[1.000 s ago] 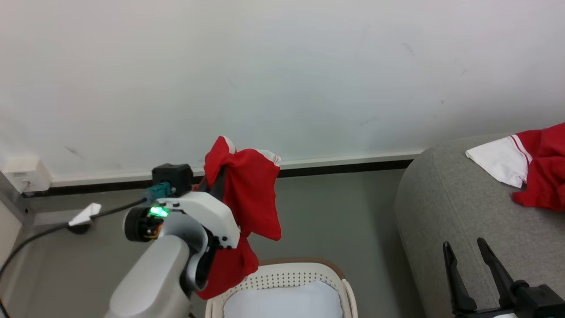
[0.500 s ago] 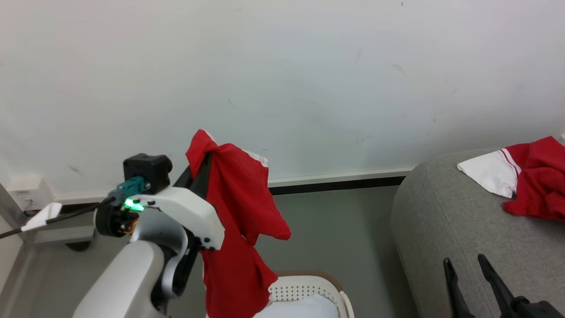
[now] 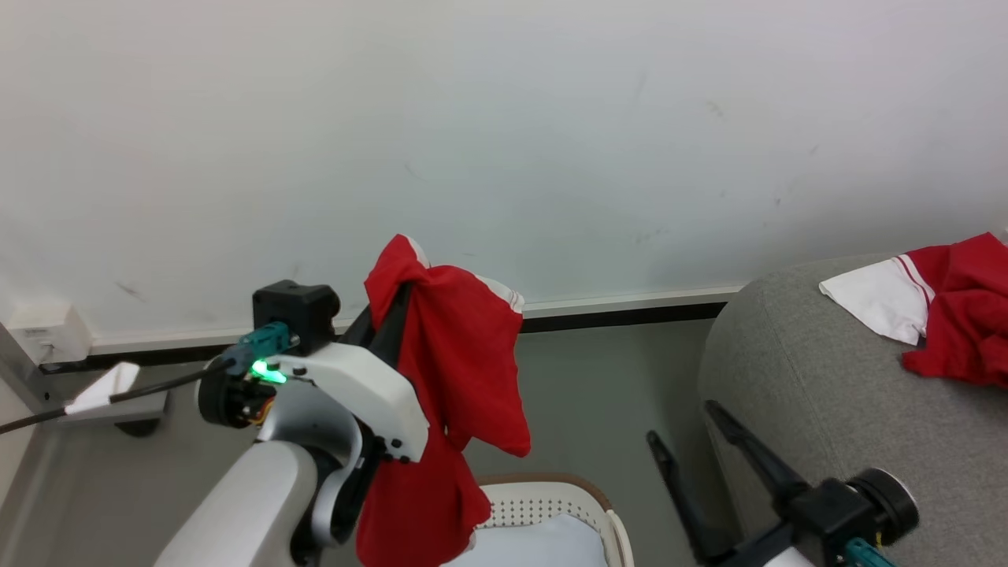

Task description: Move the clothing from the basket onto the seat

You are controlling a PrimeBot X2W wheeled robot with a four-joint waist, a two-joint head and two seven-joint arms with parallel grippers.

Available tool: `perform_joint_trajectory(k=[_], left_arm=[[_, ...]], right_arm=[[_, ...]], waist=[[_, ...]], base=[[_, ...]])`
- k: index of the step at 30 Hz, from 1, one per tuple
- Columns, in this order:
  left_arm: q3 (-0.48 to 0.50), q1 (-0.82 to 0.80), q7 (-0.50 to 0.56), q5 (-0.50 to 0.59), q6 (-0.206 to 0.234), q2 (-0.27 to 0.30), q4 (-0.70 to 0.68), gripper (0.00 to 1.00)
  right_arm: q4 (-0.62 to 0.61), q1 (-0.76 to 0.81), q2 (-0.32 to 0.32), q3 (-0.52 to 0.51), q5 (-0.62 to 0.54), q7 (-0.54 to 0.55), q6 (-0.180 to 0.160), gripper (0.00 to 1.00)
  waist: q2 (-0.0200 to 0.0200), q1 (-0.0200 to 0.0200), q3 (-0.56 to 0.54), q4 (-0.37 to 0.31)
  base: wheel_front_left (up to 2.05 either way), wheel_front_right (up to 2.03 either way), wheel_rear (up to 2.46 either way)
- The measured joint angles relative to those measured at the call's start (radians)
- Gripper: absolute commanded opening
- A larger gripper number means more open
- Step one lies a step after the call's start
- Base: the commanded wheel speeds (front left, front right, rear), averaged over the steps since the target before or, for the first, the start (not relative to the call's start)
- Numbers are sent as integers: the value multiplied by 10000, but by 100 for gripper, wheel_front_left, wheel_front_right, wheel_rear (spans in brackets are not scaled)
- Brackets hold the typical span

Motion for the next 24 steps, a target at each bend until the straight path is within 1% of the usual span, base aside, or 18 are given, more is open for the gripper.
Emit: perform_joint_trajectory(k=[2, 5, 7, 9, 11, 14, 19, 22, 24], left_arm=[[-90, -44, -2, 0, -25, -109, 13, 0], [-253, -85, -13, 0, -96, -236, 75, 0], [-407, -169, -13, 2, -178, -359, 144, 0], [-556, -243, -10, 6, -226, -497, 201, 0], [-652, -330, -12, 12, -274, -627, 238, 0], [-859, -506, -13, 21, -376, -821, 362, 0], [-1160, -719, -12, 79, -466, -1151, 456, 0], [-1379, -851, -10, 77, -610, -1429, 516, 0], [-1499, -904, -12, 75, -623, -1553, 602, 0]], right_arm=[[42, -610, -263, 800, 69, 245, 2, 100], [468, -1595, -322, 1710, 299, 366, 0, 100], [943, -2130, -151, 2079, 546, 339, 2, 100], [1576, -2659, 4, 2389, 495, 259, 2, 100], [2257, -3077, 360, 2516, 663, 102, 0, 100], [3509, -3684, 685, 2744, 698, -140, 2, 100], [5624, -4822, 848, 2876, 732, -585, 2, 100], [6326, -5379, 855, 3310, 1369, -842, 2, 100], [6658, -5688, 880, 3534, 1981, -1018, 0, 100]], waist=[[0, 0, 28, 44], [0, 1, 43, 119], [0, 0, 50, 215], [0, 1, 52, 327], [0, 0, 69, 451], [0, 1, 94, 664], [0, 1, 123, 975], [0, 1, 128, 1187], [0, 1, 122, 1319]], base=[[0, 0, 0], [0, 0, 0], [0, 0, 0], [0, 0, 0], [0, 0, 0], [0, 0, 0], [0, 0, 0], [0, 0, 0], [0, 0, 0]])
